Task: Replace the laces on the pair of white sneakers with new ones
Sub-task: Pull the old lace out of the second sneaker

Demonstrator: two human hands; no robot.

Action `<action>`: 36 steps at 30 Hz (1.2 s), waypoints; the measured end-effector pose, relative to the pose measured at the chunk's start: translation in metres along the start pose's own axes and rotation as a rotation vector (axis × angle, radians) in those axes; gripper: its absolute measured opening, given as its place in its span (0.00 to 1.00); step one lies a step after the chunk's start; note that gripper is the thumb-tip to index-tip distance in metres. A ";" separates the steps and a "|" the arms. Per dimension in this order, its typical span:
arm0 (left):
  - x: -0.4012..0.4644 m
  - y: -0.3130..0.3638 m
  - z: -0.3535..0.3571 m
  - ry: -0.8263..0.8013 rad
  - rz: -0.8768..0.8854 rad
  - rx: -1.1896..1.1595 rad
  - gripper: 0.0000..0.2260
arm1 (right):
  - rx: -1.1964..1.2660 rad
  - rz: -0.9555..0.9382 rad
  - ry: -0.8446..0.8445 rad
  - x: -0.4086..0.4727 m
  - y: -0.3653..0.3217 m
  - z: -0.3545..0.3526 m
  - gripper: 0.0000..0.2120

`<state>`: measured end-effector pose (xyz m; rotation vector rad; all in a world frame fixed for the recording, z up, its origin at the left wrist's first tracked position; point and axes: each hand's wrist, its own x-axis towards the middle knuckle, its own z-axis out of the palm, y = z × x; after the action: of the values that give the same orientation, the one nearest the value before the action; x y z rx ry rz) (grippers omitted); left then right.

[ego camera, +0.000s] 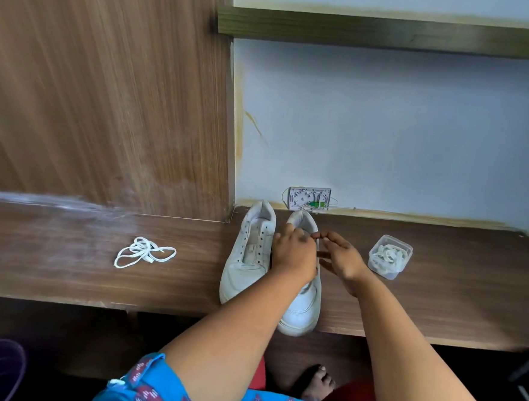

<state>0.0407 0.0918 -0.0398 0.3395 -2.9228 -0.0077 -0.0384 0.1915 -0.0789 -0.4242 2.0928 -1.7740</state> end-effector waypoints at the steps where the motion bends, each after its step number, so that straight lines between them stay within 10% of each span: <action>1: 0.000 0.001 0.000 -0.018 0.007 0.056 0.20 | -0.004 -0.004 -0.007 0.000 0.001 0.000 0.15; 11: -0.003 0.015 0.004 -0.102 0.041 0.154 0.17 | -0.083 -0.059 0.010 -0.004 0.002 0.002 0.13; 20: 0.004 -0.045 -0.037 -0.046 -0.349 -2.235 0.10 | -0.079 -0.054 0.047 -0.001 0.004 -0.001 0.15; 27: -0.001 -0.032 -0.010 -0.175 0.033 -0.499 0.16 | -0.187 -0.112 0.063 0.002 0.003 -0.002 0.13; 36: 0.000 -0.019 -0.006 -0.009 0.272 -0.110 0.13 | -0.246 -0.130 0.055 -0.005 -0.001 0.000 0.12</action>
<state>0.0466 0.0732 -0.0346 -0.0757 -2.9359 -0.1301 -0.0343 0.1935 -0.0777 -0.5973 2.3821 -1.6169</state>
